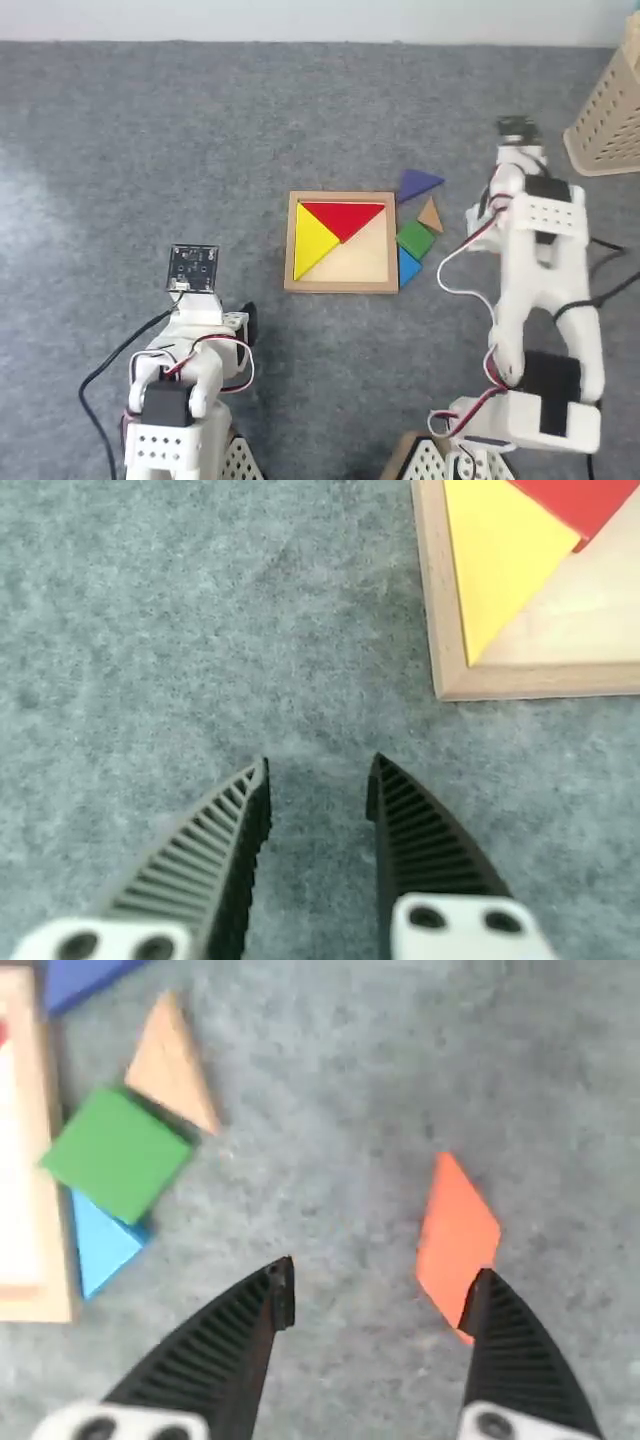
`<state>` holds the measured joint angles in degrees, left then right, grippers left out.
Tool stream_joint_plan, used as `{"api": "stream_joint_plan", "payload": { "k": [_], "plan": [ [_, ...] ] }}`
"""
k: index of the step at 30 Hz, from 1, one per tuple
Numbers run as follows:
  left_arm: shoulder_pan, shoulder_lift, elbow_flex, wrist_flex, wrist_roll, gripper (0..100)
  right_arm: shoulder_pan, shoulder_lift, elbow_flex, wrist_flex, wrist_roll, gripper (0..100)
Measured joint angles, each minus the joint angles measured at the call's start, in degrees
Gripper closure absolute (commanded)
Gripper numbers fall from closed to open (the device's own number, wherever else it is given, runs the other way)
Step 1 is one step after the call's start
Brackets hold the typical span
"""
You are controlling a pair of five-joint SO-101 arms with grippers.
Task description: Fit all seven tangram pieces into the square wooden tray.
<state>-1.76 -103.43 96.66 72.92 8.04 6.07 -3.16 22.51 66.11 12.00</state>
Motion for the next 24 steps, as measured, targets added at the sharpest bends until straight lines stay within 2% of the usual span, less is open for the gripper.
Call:
{"api": "stream_joint_plan", "payload": {
  "k": [5, 16, 24],
  "plan": [
    [-0.18, 0.0, 0.0, 0.0, 0.0, 85, 0.53, 0.79, 0.97, -1.58, 3.08, 69.5],
    [0.0, 0.0, 0.0, 0.0, 0.0, 85, 2.64, 12.04, 0.53, -3.69, 5.98, 67.9],
    [-0.09, 0.0, 0.0, 0.0, 0.0, 85, 6.24, 22.77, -8.7, -2.2, 6.07, 68.0]
  ]
}}
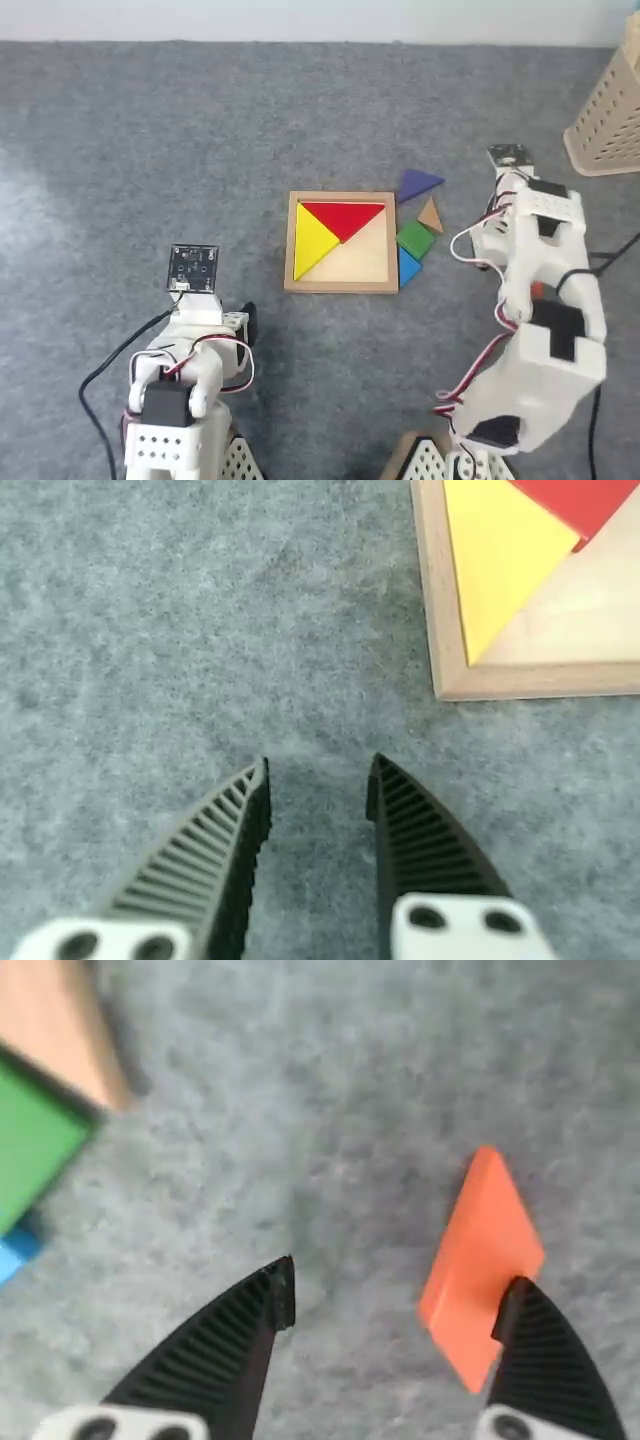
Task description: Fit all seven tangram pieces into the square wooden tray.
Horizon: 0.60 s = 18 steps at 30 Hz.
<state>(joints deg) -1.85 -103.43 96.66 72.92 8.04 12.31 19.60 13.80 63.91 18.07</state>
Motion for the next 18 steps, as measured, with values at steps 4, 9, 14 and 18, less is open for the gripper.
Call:
{"api": "stream_joint_plan", "payload": {
  "k": [4, 9, 14, 18],
  "plan": [
    [0.0, 0.0, 0.0, 0.0, 0.0, 85, 1.32, 3.16, -3.87, 2.64, 0.18, 68.0],
    [0.0, 0.0, 0.0, 0.0, 0.0, 85, 2.02, 3.69, -4.66, 3.25, 0.18, 68.0],
    [0.09, 0.0, 0.0, 0.0, 0.0, 85, 2.02, 3.69, -4.66, 3.25, 0.7, 68.0],
    [0.09, 0.0, 0.0, 0.0, 0.0, 85, -0.18, 1.05, -1.58, 2.55, 2.29, 68.0]
  ]
}}
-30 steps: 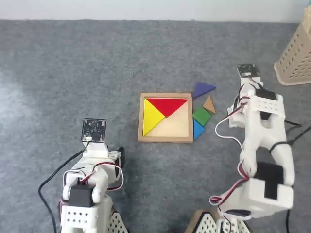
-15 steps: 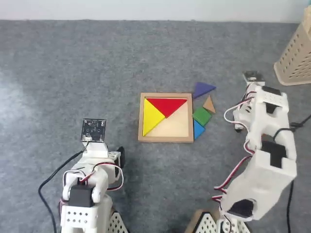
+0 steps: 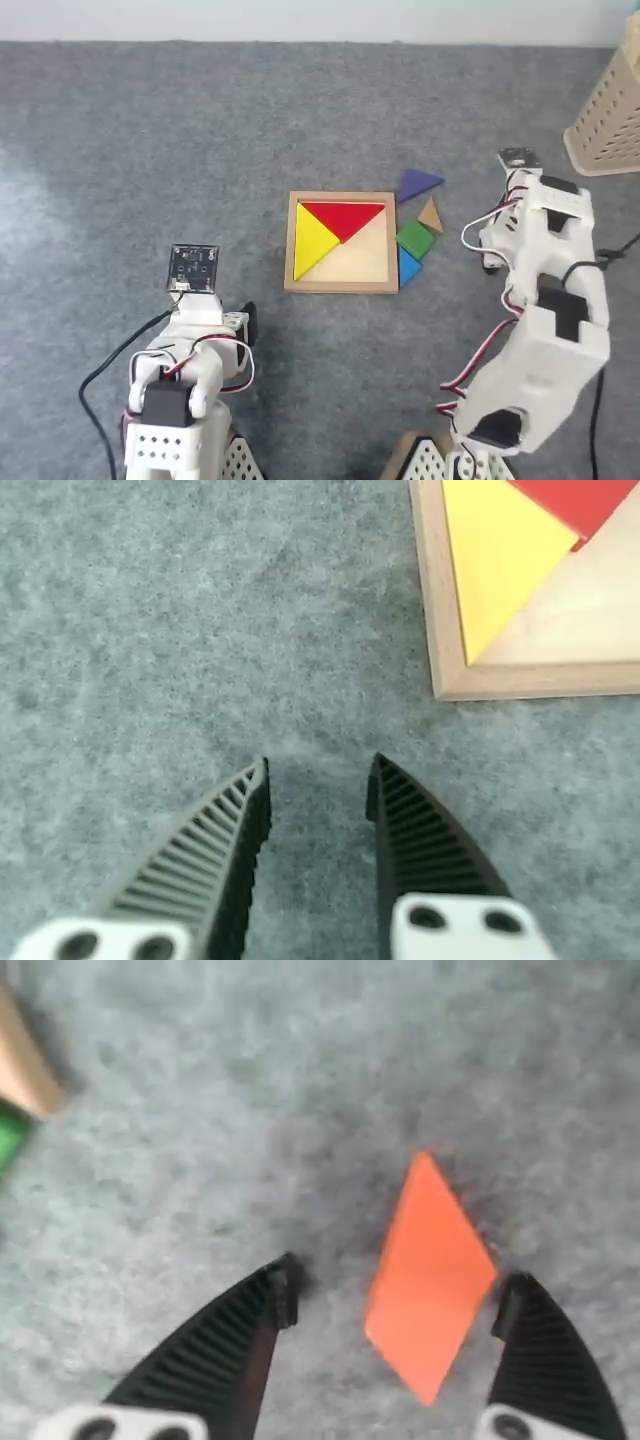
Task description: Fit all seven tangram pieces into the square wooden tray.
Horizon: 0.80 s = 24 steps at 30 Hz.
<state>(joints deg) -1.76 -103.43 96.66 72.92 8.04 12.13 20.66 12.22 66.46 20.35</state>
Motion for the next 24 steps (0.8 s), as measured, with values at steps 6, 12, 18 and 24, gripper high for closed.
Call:
{"api": "stream_joint_plan", "payload": {
  "k": [6, 12, 18, 24],
  "plan": [
    [0.0, 0.0, 0.0, 0.0, 0.0, 85, -6.24, -5.36, 8.7, -3.96, 1.85, 68.1],
    [-0.09, 0.0, 0.0, 0.0, 0.0, 85, -14.51, -8.18, 12.75, -3.78, 3.08, 68.1],
    [-0.09, 0.0, 0.0, 0.0, 0.0, 85, -15.82, -17.76, 13.27, -1.32, 2.99, 68.1],
    [-0.18, 0.0, 0.0, 0.0, 0.0, 85, -19.16, -29.1, 14.77, 4.75, 0.44, 68.1]
  ]
}}
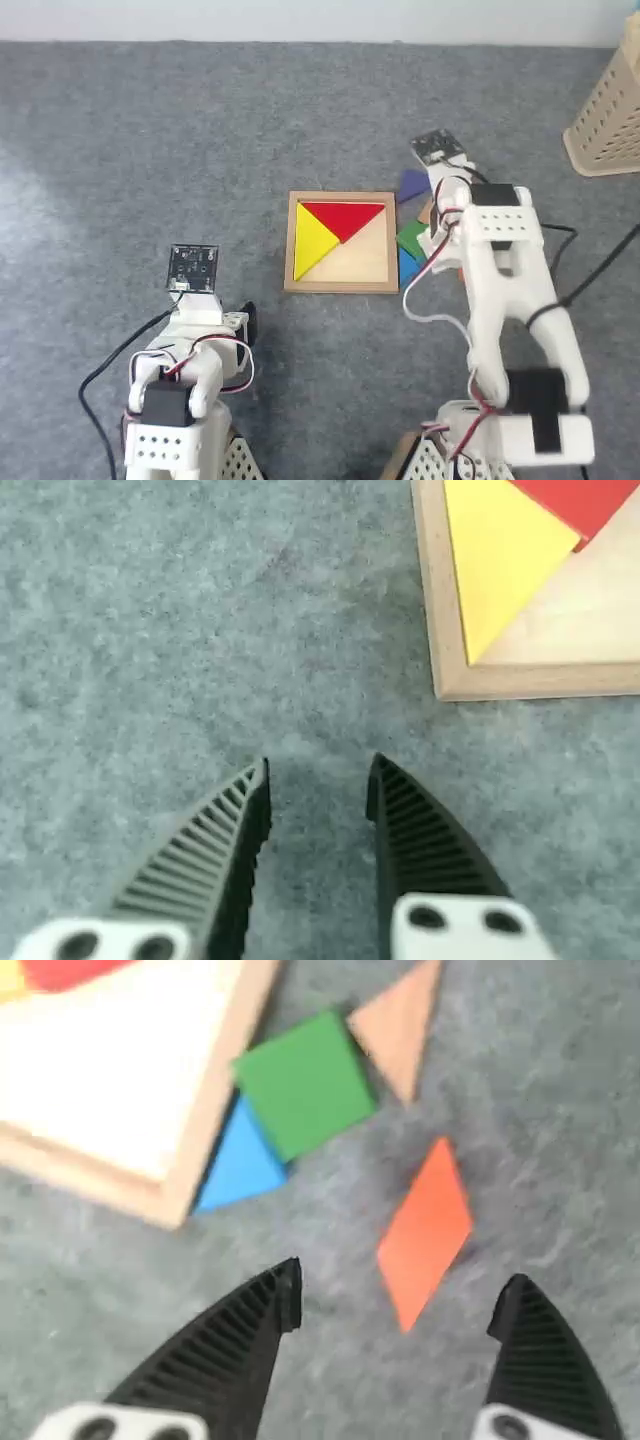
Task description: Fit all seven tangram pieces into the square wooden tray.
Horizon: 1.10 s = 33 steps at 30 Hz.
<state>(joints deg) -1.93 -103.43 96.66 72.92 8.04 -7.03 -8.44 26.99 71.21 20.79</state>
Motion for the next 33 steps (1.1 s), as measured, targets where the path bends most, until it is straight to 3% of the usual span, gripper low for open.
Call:
{"api": "stream_joint_plan", "payload": {
  "k": [5, 13, 23, 33],
  "plan": [
    [0.09, 0.0, 0.0, 0.0, 0.0, 85, -0.18, 0.97, 3.78, -3.16, -1.14, 68.0],
    [0.18, 0.0, 0.0, 0.0, 0.0, 85, -1.41, 15.21, 2.29, -6.86, -1.05, 68.0],
    [0.09, 0.0, 0.0, 0.0, 0.0, 85, 8.26, 24.62, -6.77, -6.59, -0.09, 68.0],
    [0.18, 0.0, 0.0, 0.0, 0.0, 85, 9.67, 27.25, -10.46, -4.31, 0.62, 68.0]
  ]
}}
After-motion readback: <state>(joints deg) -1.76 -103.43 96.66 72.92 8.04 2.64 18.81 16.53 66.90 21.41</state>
